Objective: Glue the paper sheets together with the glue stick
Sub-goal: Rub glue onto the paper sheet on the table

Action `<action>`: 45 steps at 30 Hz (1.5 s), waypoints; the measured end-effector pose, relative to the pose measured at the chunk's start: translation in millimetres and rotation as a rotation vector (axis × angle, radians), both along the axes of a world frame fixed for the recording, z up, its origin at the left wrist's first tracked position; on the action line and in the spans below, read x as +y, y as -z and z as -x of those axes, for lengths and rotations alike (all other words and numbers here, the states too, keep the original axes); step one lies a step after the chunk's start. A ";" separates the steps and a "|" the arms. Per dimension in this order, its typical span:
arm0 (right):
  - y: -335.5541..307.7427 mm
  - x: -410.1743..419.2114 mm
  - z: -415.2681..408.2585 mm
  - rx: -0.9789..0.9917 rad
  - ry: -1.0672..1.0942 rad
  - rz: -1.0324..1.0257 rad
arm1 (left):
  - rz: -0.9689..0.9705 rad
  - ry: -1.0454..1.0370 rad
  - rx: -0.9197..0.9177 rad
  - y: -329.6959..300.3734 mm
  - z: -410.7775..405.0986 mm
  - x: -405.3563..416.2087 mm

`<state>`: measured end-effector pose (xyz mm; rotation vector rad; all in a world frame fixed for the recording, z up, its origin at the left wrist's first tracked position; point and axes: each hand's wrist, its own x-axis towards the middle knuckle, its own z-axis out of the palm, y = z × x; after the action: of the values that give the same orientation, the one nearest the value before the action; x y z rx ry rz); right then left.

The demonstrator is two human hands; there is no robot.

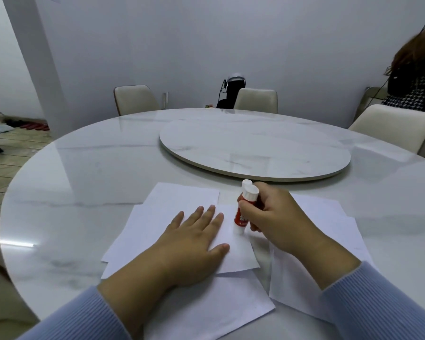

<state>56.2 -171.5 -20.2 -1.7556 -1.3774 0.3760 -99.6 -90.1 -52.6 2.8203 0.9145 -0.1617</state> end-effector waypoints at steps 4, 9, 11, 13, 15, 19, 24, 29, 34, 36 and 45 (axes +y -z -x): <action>-5.3 -15.5 -1.1 0.048 -0.099 0.062 | -0.003 -0.001 0.009 -0.9 0.7 -0.5; -11.1 -25.4 -3.9 0.150 -0.257 0.164 | -0.005 0.003 0.002 0.1 0.7 -0.8; -12.9 -26.0 -9.5 0.314 -0.288 0.105 | 0.001 0.012 0.006 -0.8 1.3 -0.1; -15.3 -25.1 -19.3 0.560 -0.231 -0.092 | 0.015 0.056 0.037 -5.7 1.5 1.7; -16.8 -23.8 -29.8 0.737 -0.142 -0.327 | 0.056 0.188 0.126 -20.0 2.3 2.8; -15.5 -21.3 -37.1 0.786 0.001 -0.494 | 0.196 0.277 0.053 -42.2 6.7 2.8; -7.0 -16.3 -26.8 0.509 0.050 -0.473 | -0.021 -0.123 -0.028 -11.7 8.8 0.3; 1.7 -5.2 -9.9 0.336 0.009 -0.371 | 0.162 0.020 0.092 -34.1 27.2 16.0; 9.0 4.0 -4.3 0.212 -0.009 -0.283 | 0.069 0.010 -0.112 -17.0 10.4 10.4; 12.2 8.8 -3.3 0.169 -0.035 -0.238 | 0.011 0.033 -0.038 -5.6 5.3 8.1; 15.3 17.7 -5.3 0.000 -0.125 -0.045 | 0.013 0.031 0.023 2.7 5.6 11.0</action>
<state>61.5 -153.8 -35.6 -1.6384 -1.4888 0.4093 -105.2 -79.1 -55.3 2.8277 0.8720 -0.2038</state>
